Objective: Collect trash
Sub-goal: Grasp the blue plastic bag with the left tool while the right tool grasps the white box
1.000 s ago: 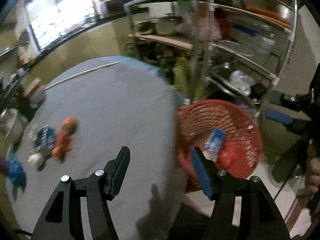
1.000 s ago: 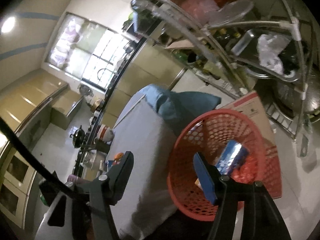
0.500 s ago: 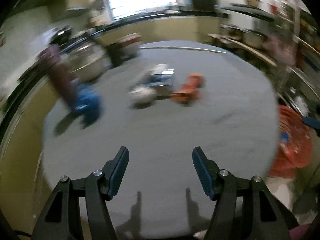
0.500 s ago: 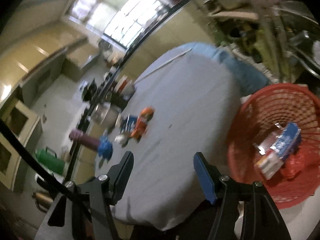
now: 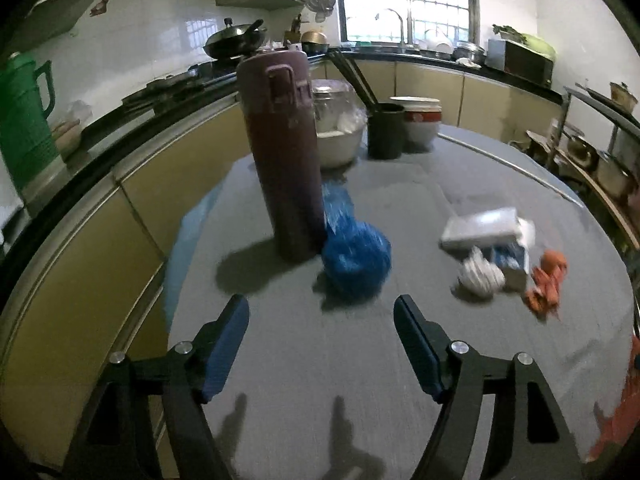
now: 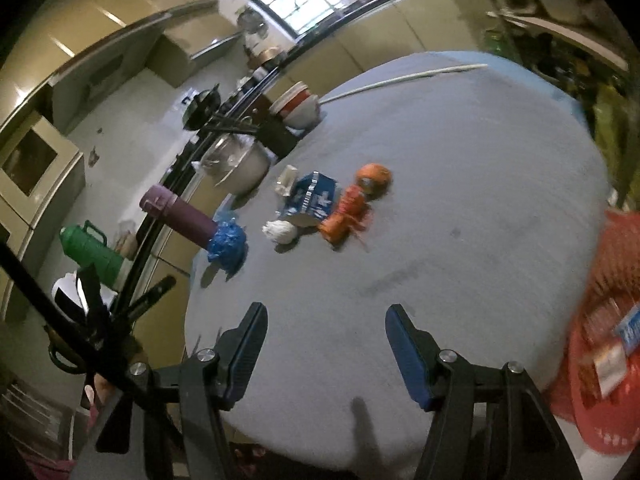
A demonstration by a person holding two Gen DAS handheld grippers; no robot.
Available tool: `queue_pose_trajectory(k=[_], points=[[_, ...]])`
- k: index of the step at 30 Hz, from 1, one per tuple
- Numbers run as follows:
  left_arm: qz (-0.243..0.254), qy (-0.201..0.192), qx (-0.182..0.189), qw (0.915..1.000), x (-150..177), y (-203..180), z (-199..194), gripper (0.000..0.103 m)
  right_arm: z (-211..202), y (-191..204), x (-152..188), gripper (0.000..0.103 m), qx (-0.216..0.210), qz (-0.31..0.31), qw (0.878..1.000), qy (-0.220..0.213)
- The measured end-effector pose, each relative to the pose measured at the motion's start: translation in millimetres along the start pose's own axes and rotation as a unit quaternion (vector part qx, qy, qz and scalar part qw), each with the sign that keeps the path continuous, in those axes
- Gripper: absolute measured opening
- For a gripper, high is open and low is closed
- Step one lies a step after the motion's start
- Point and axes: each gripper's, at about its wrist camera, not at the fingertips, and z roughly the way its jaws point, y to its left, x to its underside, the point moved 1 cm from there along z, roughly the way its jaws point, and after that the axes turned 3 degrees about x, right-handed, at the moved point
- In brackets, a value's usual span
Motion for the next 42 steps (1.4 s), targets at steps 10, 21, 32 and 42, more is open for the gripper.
queue_pose_trajectory(k=[10, 21, 32, 42], points=[[-0.015, 0.037, -0.003, 0.9992, -37.8, -4.7, 73.6, 0.078, 88.1, 55.9, -91.1, 0.065, -0.028, -0.078, 0.997, 0.001], [-0.055, 0.065, -0.001, 0.9963, -45.7, -4.0, 116.1, 0.078, 198.5, 98.5, -149.5, 0.073, 0.011, -0.222, 0.974, 0.046], [-0.04, 0.064, 0.038, 0.9964, -46.6, -15.9, 124.2, 0.04, 244.1, 108.3, -122.8, 0.057, 0.095, -0.387, 0.911, 0.108], [-0.013, 0.041, 0.065, 0.997, -31.4, -26.3, 73.4, 0.024, 174.1, 97.5, -116.8, 0.045, 0.06, -0.32, 0.945, 0.035]])
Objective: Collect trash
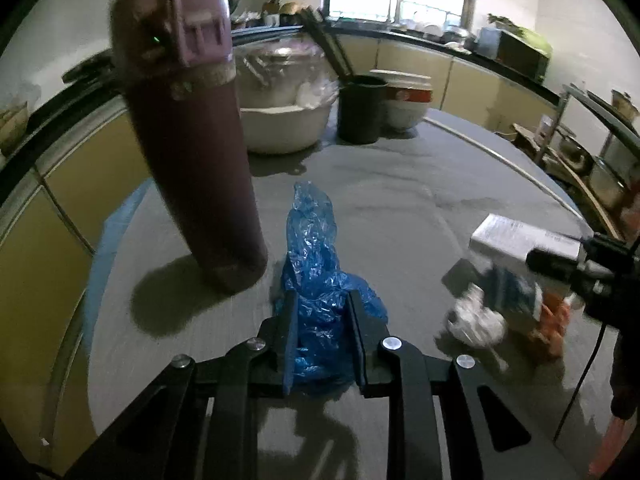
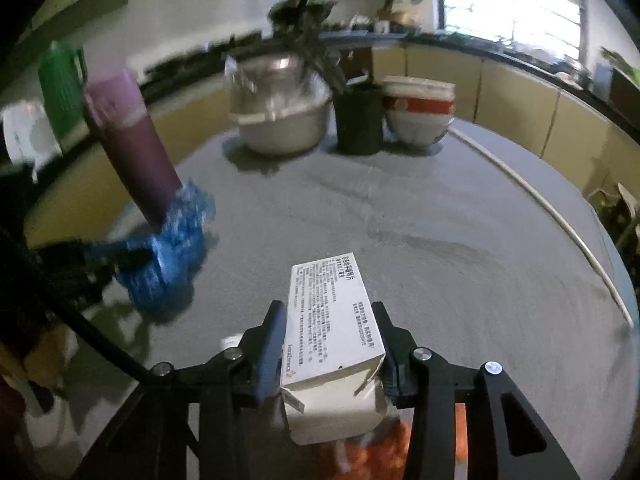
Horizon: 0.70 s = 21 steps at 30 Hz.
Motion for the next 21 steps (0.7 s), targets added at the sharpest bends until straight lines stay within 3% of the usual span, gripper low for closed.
queue_pose_trajectory(k=[8, 14, 21], points=[[0.043, -0.034, -0.009, 0.9985, 24.9, -43.0, -67.1, 0.024, -92.6, 5.0, 49.3, 0.045, -0.022, 0.075, 0.995, -0.06], [0.096, -0.079, -0.014, 0.9922, 43.4, -86.7, -116.3, 0.024, -152.0, 7.3, 93.3, 0.045, -0.017, 0.111, 0.99, -0.084], [0.128, -0.094, -0.006, 0.9873, 58.2, -120.2, -140.7, 0.024, -202.1, 1.0, 133.8, 0.045, -0.009, 0.144, 0.983, -0.111]])
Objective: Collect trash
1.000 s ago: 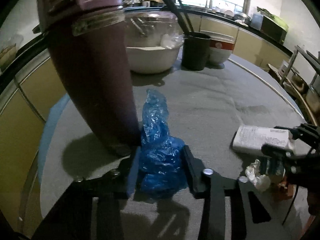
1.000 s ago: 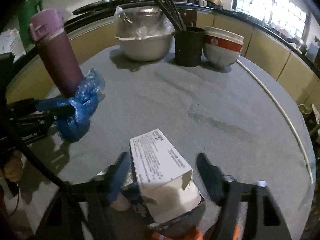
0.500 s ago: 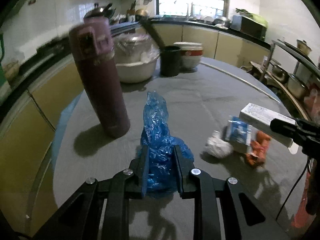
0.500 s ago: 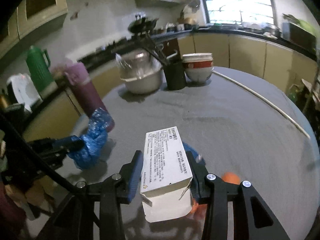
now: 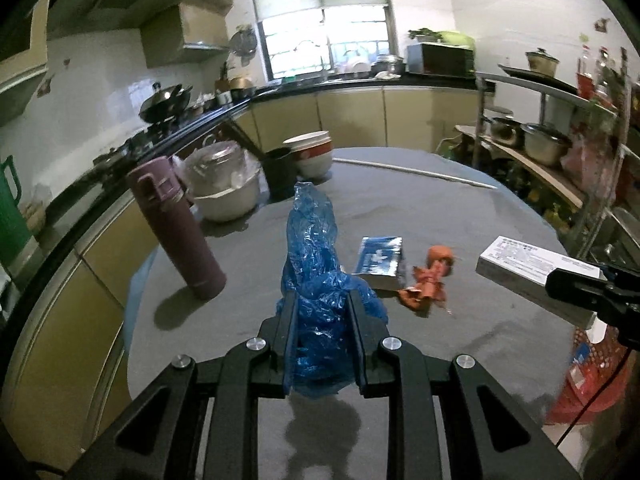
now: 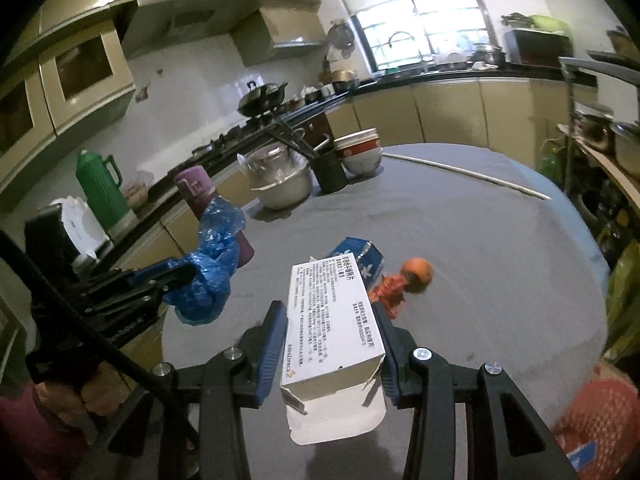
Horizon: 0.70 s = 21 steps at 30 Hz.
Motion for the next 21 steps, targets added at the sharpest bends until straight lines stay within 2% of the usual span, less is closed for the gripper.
queue_pose_trajectory(k=[6, 21], points=[[0.02, -0.001, 0.007, 0.9998, 1.4, -26.1, -10.1, 0.024, -32.5, -17.8, 17.6, 0.045, 0.004, 0.025, 1.0, -0.017], [0.062, 0.0, 0.024, 0.9978, -3.5, -77.6, -12.8, 0.024, -76.8, -61.9, 40.2, 0.045, 0.022, 0.067, 0.997, -0.039]])
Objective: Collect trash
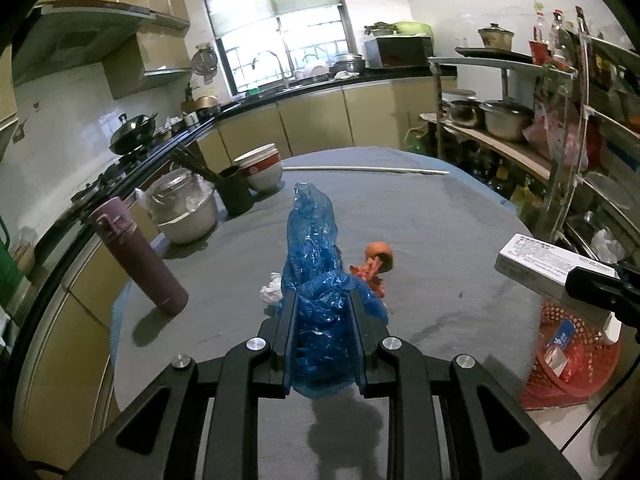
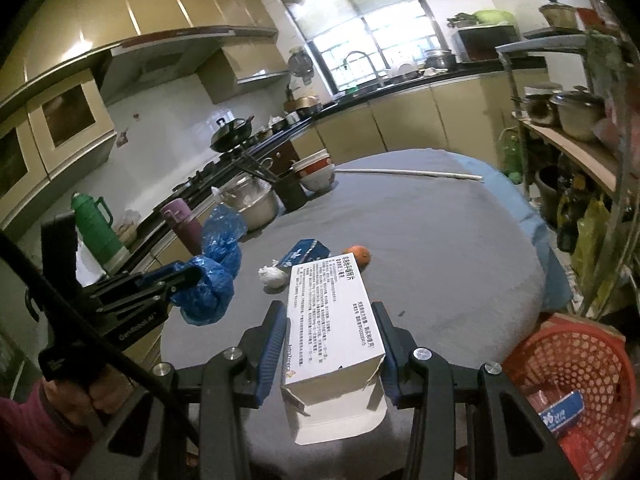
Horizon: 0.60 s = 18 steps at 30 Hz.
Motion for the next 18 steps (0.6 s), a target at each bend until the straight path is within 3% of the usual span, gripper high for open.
queue_pose_trajectory(k=[5, 11, 18], points=[[0.011, 0.002, 0.015, 0.9998, -3.6, -18.4, 1.5, 0.024, -15.2, -21.9, 7.5, 0.045, 0.015, 0.022, 1.0, -0.005], [0.035, 0.009, 0.064, 0.9973, -2.2, -53.6, 1.7, 0.024, -35.8, -57.8, 18.8, 0.045, 0.038, 0.062, 0.997, -0.012], [0.072, 0.012, 0.134, 0.9884, 2.5, -103.0, -5.9, 0.024, -66.7, -105.5, 37.6, 0.045, 0.082, 0.114, 0.99, -0.023]])
